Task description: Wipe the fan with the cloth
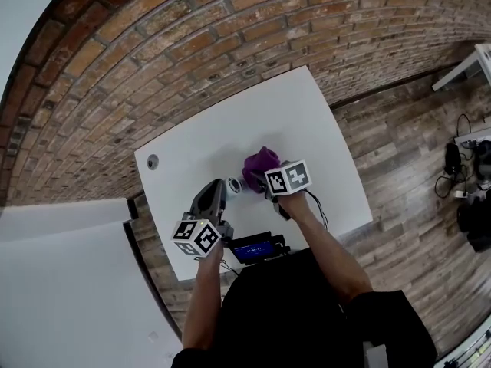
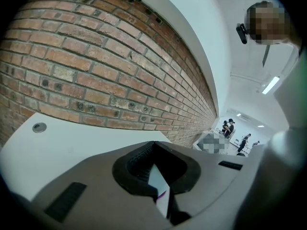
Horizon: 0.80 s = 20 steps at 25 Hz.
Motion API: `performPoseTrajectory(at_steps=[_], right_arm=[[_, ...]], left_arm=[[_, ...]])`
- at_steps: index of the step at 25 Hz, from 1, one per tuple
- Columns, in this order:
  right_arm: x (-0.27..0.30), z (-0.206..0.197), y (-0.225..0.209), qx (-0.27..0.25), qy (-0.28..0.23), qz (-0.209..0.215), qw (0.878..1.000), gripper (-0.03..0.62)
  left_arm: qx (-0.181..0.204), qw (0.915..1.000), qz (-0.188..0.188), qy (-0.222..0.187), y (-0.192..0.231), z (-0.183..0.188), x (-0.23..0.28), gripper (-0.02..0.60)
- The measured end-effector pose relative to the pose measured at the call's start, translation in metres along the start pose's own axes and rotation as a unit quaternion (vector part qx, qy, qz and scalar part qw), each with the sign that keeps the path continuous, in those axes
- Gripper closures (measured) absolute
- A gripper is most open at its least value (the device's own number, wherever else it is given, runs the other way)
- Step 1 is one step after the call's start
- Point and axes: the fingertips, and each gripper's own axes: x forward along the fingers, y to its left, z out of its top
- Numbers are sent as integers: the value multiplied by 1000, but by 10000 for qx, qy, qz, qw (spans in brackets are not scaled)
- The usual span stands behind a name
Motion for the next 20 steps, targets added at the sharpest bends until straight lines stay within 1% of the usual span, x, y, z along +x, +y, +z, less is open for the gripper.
performPoseTrajectory(at_steps=[1, 2, 3, 5, 6, 9, 14, 16, 20], right_arm=[[6, 10, 1, -25, -69, -4, 10000, 533], [16, 14, 1, -85, -2, -22, 10000, 533], [26, 13, 1, -155, 173, -51, 9997, 533], [45, -3, -2, -304, 644, -167, 9973, 533], [49, -12, -4, -368, 790, -238, 9959, 533], [40, -24, -4, -405, 745, -339, 9958, 533], [23, -41, -2, -331, 710, -245, 9966, 533], [19, -51, -1, -321, 796, -202, 9961, 533], [15, -75, 4, -275, 1165, -45, 9928, 533]], left_arm=[[-1, 10000, 2, -1, 0, 0, 0, 577], [-5, 10000, 4, -2, 0, -1, 0, 577], [-11, 10000, 7, -4, 0, -1, -1, 577], [-14, 10000, 12, -6, -1, -2, -1, 577], [-10, 10000, 11, -4, -1, -2, -1, 577], [61, 10000, -2, 21, -3, -3, 0, 577], [173, 9998, 91, 12, 3, 2, 2, 577], [173, 9998, 95, 29, 4, 3, 4, 577], [230, 9997, 75, 84, 5, 3, 7, 577]])
